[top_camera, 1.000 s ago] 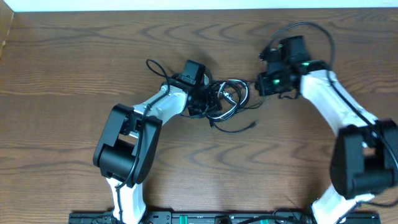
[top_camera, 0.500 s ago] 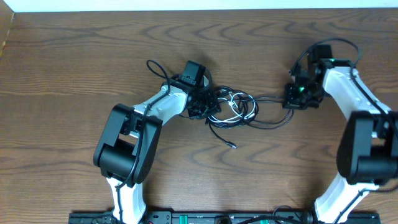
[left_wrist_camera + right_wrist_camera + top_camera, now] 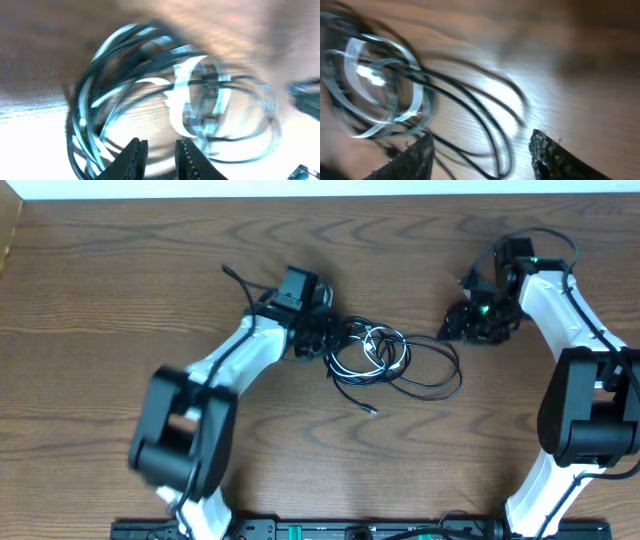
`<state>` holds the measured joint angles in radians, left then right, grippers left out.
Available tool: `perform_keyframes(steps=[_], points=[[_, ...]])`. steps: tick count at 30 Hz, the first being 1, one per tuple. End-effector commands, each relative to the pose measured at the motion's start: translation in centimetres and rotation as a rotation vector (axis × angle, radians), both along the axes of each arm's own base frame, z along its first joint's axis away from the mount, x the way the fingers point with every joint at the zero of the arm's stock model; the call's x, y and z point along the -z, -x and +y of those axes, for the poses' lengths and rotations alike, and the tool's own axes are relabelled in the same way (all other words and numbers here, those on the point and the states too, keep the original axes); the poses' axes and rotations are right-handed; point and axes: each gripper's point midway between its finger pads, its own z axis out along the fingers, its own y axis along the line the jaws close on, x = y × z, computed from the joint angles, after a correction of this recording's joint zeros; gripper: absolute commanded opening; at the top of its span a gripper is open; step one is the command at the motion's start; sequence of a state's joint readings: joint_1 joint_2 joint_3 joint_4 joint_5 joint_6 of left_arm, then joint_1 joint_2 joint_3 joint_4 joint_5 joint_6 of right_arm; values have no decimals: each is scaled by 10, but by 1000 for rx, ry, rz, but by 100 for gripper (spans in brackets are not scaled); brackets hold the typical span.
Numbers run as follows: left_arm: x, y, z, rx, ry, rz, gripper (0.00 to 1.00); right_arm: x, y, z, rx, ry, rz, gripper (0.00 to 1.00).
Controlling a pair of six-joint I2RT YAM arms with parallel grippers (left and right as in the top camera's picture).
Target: Untangle cables
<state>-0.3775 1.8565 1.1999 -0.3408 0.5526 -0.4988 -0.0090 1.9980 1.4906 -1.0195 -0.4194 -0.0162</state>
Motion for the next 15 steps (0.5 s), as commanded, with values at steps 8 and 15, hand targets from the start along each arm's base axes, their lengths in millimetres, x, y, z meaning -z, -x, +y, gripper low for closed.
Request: perform_keyframes(steps=[8,15], points=[[-52,-6,10,2,-29,-162,28,-10,-27,60,-169,13,-181,66],[-40,-4,24,-38,-106,-133,28,43,-21,43,-389,350,-151,66]])
